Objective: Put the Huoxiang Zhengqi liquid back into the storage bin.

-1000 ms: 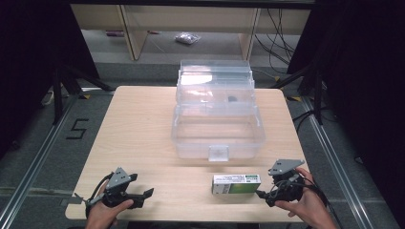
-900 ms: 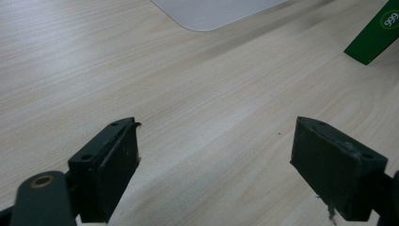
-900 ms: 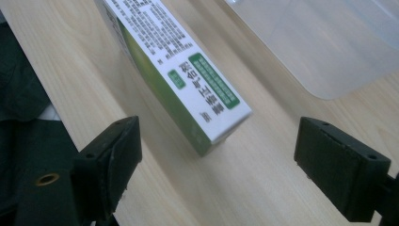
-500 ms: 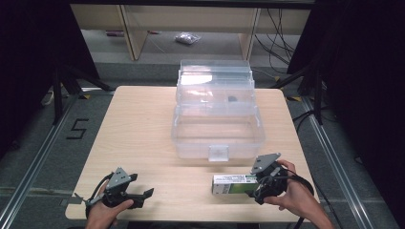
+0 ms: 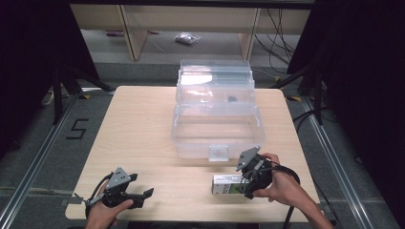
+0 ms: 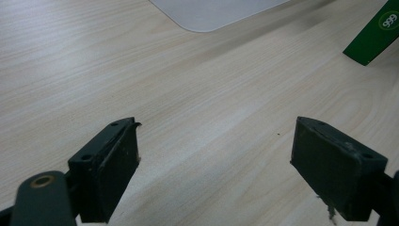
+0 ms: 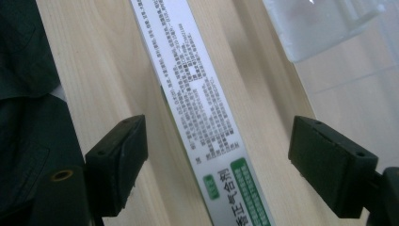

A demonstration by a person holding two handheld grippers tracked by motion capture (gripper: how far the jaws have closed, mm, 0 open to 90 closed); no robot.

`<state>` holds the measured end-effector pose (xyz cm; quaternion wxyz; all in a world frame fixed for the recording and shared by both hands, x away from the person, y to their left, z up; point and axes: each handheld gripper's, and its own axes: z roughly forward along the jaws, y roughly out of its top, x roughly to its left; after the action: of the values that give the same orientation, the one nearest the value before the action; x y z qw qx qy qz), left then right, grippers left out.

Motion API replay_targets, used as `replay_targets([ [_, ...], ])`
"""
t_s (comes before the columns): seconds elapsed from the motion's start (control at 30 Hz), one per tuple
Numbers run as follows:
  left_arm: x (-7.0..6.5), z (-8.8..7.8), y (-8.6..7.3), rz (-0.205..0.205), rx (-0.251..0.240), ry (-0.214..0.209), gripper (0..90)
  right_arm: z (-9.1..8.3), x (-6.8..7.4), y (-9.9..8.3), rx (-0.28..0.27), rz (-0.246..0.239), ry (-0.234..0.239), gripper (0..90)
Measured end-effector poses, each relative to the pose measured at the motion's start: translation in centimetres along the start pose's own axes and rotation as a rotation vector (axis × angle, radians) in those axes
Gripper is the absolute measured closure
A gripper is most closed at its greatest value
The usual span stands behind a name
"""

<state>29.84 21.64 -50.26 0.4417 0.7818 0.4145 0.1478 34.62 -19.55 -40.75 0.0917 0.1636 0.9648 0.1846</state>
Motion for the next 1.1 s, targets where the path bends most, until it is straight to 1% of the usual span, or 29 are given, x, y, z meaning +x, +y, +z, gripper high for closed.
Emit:
replay_targets([
  [0.07, 0.0, 0.0, 0.0, -0.001, 0.0, 0.0, 14.9, 0.2, -0.1, 0.1, 0.008, -0.001, 0.002, 22.2],
  [0.13, 0.0, 0.0, 0.0, -0.001, 0.0, -0.001, 14.8, 0.6, -0.2, 0.4, 0.016, -0.01, 0.018, 22.6],
  [0.17, 0.0, 0.0, 0.0, 0.0, 0.0, -0.001, 14.9, 0.7, -0.2, 0.5, 0.024, -0.002, 0.02, 22.6],
  [0.2, 0.0, 0.0, 0.0, 0.0, 0.0, -0.001, 14.9, 0.9, -0.4, 0.6, 0.023, -0.022, 0.028, 22.7],
  [0.23, 0.0, 0.0, 0.0, -0.001, 0.0, -0.001, 14.8, 1.1, -0.4, 0.7, 0.039, -0.02, 0.034, 23.6],
  [0.33, 0.0, 0.0, 0.0, -0.001, -0.001, -0.001, 14.8, 1.4, -0.5, 0.8, 0.046, -0.031, 0.04, 24.5],
  [0.37, 0.0, 0.0, 0.0, -0.001, -0.001, -0.001, 14.9, 1.4, -0.5, 0.9, 0.061, -0.035, 0.054, 25.1],
  [0.4, 0.0, 0.0, 0.0, 0.0, -0.001, -0.001, 14.9, 1.5, -0.4, 0.9, 0.052, -0.034, 0.04, 25.4],
  [0.43, 0.0, 0.0, 0.0, 0.001, 0.001, -0.002, 14.8, 1.7, -0.3, 1.0, 0.087, -0.022, 0.06, 26.8],
  [0.47, 0.0, 0.0, 0.0, 0.003, -0.001, -0.004, 14.8, 1.7, -0.3, 1.0, 0.087, -0.022, 0.06, 26.8],
  [0.5, 0.0, 0.0, 0.0, 0.001, 0.0, -0.001, 14.9, 1.9, -0.2, 1.0, 0.095, -0.01, 0.063, 28.2],
  [0.53, 0.0, 0.0, 0.0, 0.001, -0.001, -0.002, 14.8, 2.1, -0.4, 1.1, 0.084, -0.041, 0.077, 28.9],
  [0.6, 0.0, 0.0, 0.0, -0.001, -0.001, -0.001, 14.9, 2.2, -0.3, 1.1, 0.079, -0.039, 0.074, 30.2],
  [0.63, 0.0, 0.0, 0.0, -0.002, -0.001, -0.001, 14.8, 2.3, -0.3, 1.1, 0.091, -0.035, 0.082, 32.5],
  [0.67, 0.0, 0.0, 0.0, 0.0, 0.001, -0.002, 14.8, 2.3, -0.3, 1.1, 0.091, -0.035, 0.082, 32.5],
  [0.7, 0.0, 0.0, 0.0, 0.004, 0.0, -0.005, 14.8, 2.6, -0.3, 1.2, 0.096, -0.058, 0.088, 35.7],
  [0.73, 0.0, 0.0, 0.0, 0.004, 0.0, -0.005, 14.9, 2.5, 0.0, 1.2, 0.118, -0.02, 0.08, 38.3],
  [0.77, 0.0, 0.0, 0.0, 0.003, -0.001, -0.004, 14.9, 2.5, 0.0, 1.2, 0.118, -0.02, 0.08, 38.3],
  [0.8, 0.0, 0.0, 0.0, 0.003, 0.0, -0.003, 14.9, 2.7, -0.2, 1.3, 0.097, -0.069, 0.089, 42.9],
  [0.83, 0.0, 0.0, 0.0, 0.0, 0.001, -0.002, 14.9, 2.6, 0.0, 1.4, 0.119, -0.051, 0.091, 43.7],
  [0.87, 0.0, 0.0, 0.0, 0.0, 0.001, -0.002, 14.8, 2.6, 0.0, 1.4, 0.119, -0.051, 0.091, 43.7],
  [0.9, 0.0, 0.0, 0.0, 0.0, 0.001, -0.002, 14.9, 2.7, 0.0, 1.5, 0.138, -0.051, 0.086, 46.1],
  [0.93, 0.0, 0.0, 0.0, 0.0, 0.001, -0.002, 14.9, 2.7, 0.0, 1.5, 0.138, -0.051, 0.086, 46.1],
  [0.97, 0.0, 0.0, 0.0, 0.003, 0.001, -0.003, 14.8, 2.9, -0.2, 1.5, 0.154, -0.082, 0.078, 48.2],
  [1.0, 0.0, 0.0, 0.0, 0.003, 0.001, -0.003, 14.8, 2.9, -0.2, 1.5, 0.154, -0.082, 0.078, 48.2],
  [1.03, 0.0, 0.0, 0.0, 0.004, 0.001, -0.004, 14.9, 3.0, -0.3, 1.7, 0.172, -0.103, 0.081, 50.4],
  [1.07, 0.0, 0.0, 0.0, 0.004, 0.001, -0.004, 14.9, 3.0, -0.3, 1.7, 0.172, -0.103, 0.081, 50.4],
  [1.1, 0.0, 0.0, 0.0, 0.005, 0.001, -0.004, 14.9, 3.2, -0.4, 1.8, 0.169, -0.136, 0.086, 51.6],
])
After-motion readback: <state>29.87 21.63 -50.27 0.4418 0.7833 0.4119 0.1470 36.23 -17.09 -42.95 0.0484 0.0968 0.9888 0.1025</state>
